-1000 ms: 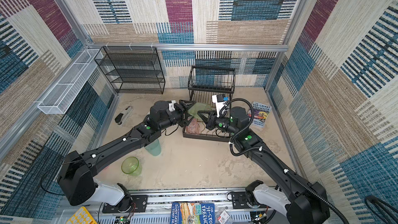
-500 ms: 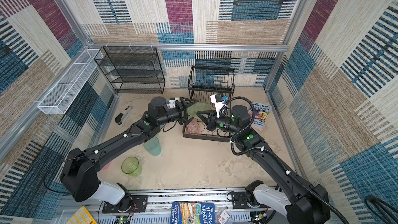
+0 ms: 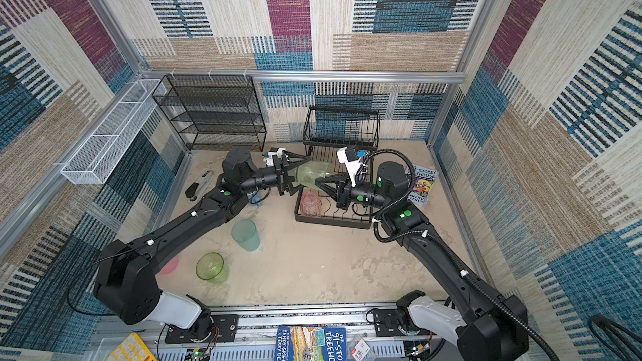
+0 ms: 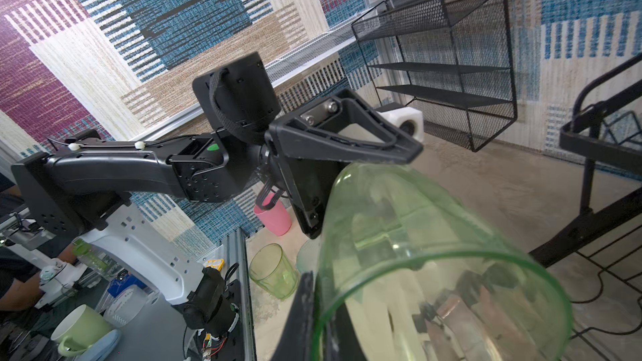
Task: Load cups into a dish rack
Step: Pass the cup.
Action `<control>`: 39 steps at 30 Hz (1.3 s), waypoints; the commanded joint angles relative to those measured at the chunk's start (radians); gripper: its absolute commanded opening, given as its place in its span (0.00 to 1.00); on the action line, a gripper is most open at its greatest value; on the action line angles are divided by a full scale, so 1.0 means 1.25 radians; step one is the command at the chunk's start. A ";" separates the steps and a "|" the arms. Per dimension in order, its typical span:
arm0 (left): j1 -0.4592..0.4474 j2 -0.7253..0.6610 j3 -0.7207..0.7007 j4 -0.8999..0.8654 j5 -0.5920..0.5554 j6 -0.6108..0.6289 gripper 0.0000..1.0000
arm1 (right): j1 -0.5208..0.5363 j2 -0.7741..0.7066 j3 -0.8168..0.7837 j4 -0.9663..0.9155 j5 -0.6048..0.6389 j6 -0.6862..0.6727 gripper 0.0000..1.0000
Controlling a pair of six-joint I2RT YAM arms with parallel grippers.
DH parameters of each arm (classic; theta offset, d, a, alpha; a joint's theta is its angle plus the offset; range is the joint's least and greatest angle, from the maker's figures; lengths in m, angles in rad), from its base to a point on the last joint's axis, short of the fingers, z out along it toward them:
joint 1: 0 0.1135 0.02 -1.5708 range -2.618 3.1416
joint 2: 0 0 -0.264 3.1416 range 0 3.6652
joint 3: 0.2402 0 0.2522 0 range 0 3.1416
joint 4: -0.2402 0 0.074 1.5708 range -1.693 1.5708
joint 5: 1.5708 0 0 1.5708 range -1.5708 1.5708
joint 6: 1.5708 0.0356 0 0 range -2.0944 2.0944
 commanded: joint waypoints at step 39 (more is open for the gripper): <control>0.125 0.027 0.060 0.110 0.279 0.155 0.74 | -0.014 0.232 0.243 -0.060 -0.215 -0.133 0.00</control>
